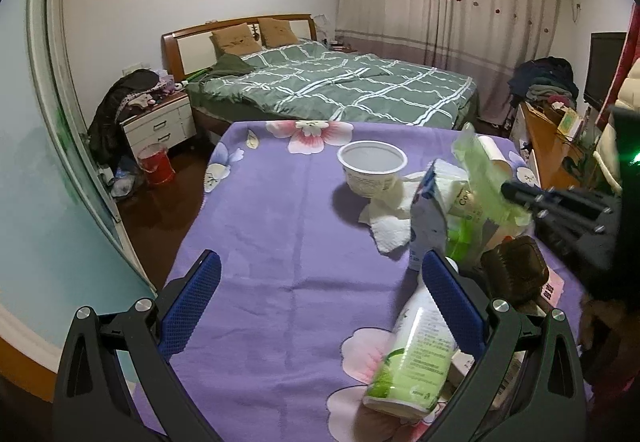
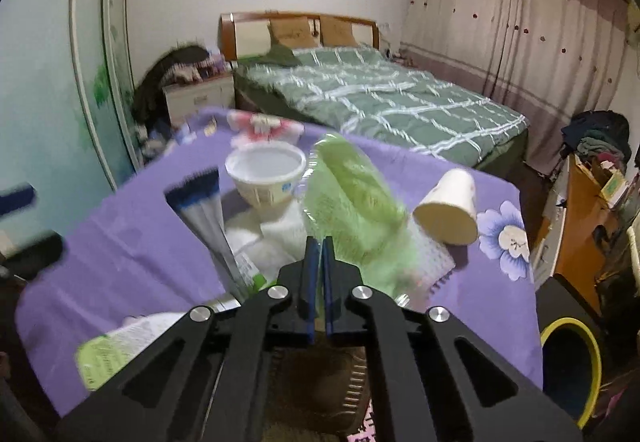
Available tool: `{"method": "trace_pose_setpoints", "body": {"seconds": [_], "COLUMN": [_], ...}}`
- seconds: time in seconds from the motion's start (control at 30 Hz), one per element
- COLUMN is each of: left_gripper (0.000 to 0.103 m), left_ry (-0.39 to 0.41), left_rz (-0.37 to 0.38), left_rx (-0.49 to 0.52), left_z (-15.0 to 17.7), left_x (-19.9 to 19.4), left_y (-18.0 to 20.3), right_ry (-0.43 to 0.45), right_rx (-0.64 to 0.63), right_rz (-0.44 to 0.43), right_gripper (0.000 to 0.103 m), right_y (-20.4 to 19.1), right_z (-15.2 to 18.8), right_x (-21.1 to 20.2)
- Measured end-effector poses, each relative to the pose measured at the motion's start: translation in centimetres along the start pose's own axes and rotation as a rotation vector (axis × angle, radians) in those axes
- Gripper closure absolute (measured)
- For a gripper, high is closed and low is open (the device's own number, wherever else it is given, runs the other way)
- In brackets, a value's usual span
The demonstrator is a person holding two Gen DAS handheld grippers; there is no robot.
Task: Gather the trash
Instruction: 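Carry the green bag with the right tool and drop it into the bin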
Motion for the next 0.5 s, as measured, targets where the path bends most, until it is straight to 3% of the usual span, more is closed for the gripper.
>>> {"method": "trace_pose_setpoints", "body": {"seconds": [0.33,0.5], "left_gripper": [0.004,0.004], "left_ry": [-0.028,-0.036], "left_rz": [0.038,0.065], "left_rx": [0.031,0.051], "left_z": [0.7,1.0], "left_x": [0.6,0.6], "left_y": [2.6,3.9], "right_ry": [0.175,0.216], "right_rx": [0.111,0.131], "right_rz": [-0.059,0.003], "right_gripper": [0.101,0.101], "right_y": [3.9,6.3], "right_z": [-1.5,-1.1], "right_x": [-7.1,-9.9]}}
Point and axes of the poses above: each gripper's, at about its wrist camera, not at the fingertips, and x roughly the way its jaws point, y to its right, z to its underside, the point moved 6 cm from there along x, roughly the way its jaws point, and after that the axes turned 11 degrees about -x, right-handed, at the moved point
